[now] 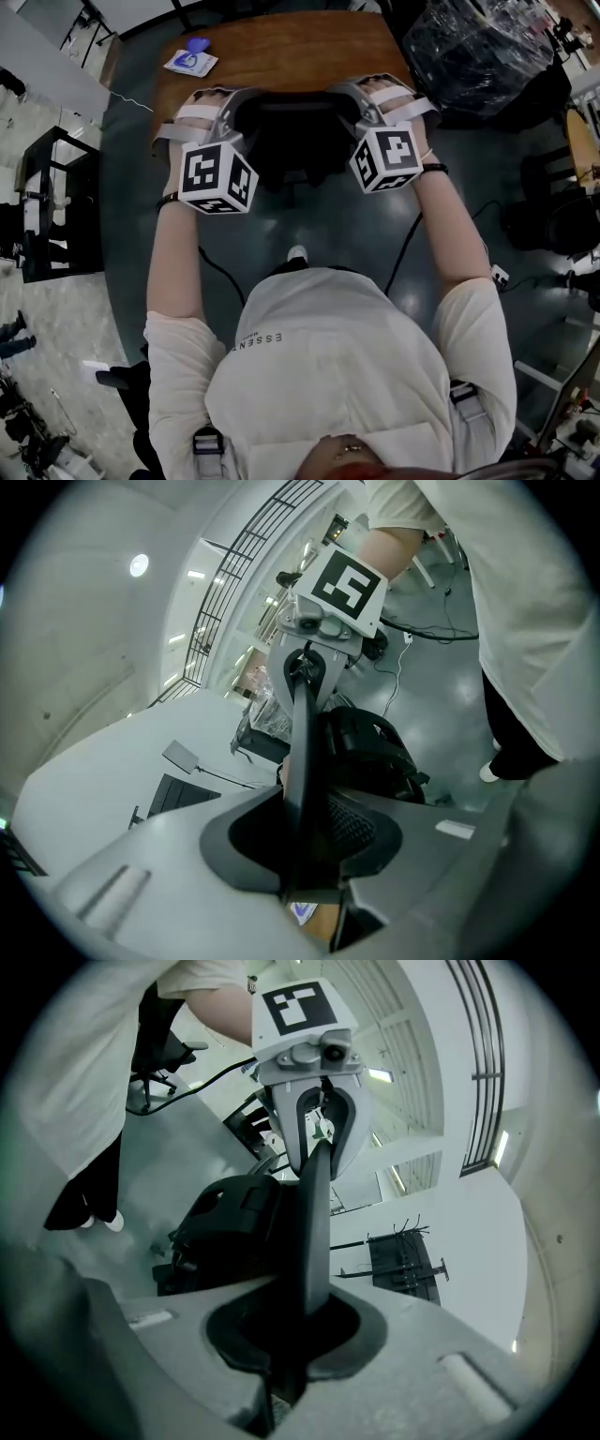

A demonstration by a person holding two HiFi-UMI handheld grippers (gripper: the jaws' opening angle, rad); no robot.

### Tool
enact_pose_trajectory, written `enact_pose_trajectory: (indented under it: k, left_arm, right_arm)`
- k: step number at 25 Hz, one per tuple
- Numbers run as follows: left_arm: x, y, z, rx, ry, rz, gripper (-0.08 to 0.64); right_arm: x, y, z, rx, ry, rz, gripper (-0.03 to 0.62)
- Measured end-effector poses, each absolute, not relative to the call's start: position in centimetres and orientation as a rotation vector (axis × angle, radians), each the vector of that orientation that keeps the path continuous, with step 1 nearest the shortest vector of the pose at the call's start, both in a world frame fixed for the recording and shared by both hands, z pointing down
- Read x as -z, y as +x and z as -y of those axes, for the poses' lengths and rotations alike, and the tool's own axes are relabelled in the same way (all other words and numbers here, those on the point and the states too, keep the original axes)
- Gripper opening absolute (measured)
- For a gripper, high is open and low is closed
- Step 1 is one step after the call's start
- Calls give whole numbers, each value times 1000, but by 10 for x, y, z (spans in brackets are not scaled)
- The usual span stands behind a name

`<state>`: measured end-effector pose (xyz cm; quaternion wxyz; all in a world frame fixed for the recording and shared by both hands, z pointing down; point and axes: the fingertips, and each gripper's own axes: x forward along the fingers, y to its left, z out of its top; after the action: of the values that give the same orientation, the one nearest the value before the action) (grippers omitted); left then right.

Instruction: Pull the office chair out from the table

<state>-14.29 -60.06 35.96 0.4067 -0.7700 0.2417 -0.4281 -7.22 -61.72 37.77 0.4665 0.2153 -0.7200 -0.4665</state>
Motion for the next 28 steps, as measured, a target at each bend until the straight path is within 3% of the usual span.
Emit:
enact_pose_trajectory:
  k: [28]
  left_arm:
    - [-357, -108, 472, 1069, -1974, -765, 149]
  right_arm:
    - [-374, -41, 491, 1277, 548, 1815, 17]
